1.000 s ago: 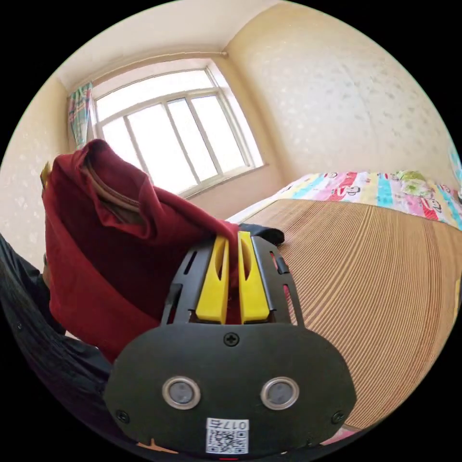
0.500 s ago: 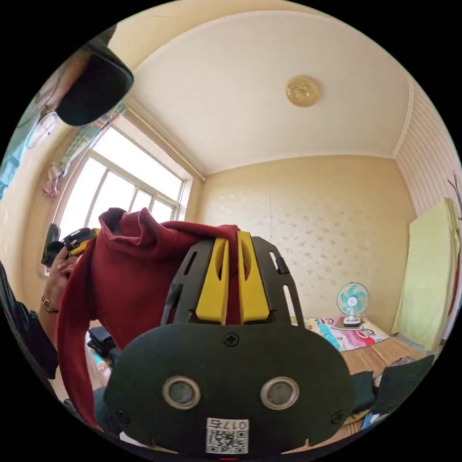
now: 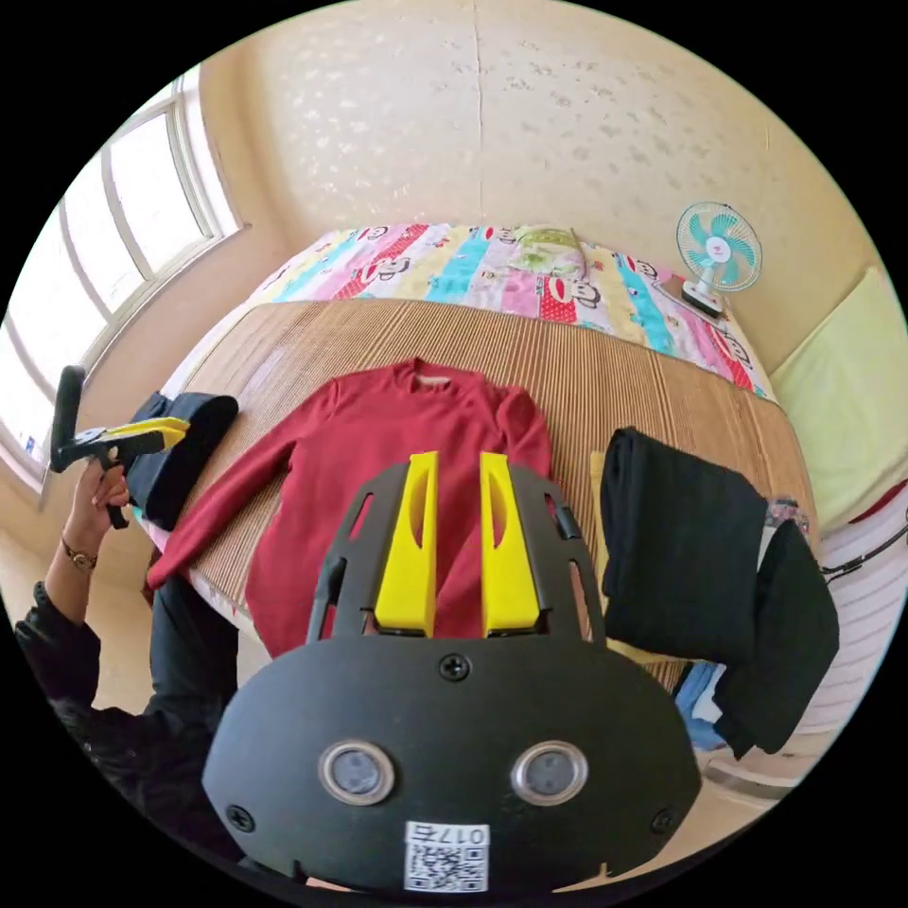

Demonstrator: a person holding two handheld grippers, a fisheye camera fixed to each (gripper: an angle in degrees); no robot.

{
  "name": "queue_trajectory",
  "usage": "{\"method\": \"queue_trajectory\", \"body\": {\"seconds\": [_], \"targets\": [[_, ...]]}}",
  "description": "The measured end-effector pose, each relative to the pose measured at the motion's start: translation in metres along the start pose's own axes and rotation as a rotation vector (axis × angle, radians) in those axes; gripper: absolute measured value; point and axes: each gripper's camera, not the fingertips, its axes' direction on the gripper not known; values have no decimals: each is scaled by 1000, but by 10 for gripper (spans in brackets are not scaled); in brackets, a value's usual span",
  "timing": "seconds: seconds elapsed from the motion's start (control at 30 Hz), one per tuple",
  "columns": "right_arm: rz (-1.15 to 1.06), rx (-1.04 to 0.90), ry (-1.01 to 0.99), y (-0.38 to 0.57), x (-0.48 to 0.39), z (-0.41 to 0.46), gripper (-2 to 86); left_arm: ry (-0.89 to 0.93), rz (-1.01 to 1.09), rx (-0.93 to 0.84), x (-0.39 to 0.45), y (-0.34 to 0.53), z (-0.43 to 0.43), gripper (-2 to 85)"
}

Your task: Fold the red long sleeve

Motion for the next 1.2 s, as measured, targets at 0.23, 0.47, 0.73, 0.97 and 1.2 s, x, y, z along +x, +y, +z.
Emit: {"method": "queue_trajectory", "body": {"seconds": [0.23, 0.47, 0.73, 0.97, 1.2], "targets": [[149, -94, -202, 194, -24, 107, 132, 265, -76, -87, 2, 117, 133, 122], [140, 93, 19, 204, -4, 2, 37, 348, -104, 33, -10, 124, 81, 56], [845, 399, 219, 295, 217, -154, 108, 355, -6, 17, -45, 136, 8, 149], [518, 137, -81, 307, 95, -20, 124, 316, -138, 31, -87, 156, 25, 137], [365, -139, -39, 304, -8, 85, 71, 336, 88, -259, -52, 130, 83, 34]]}}
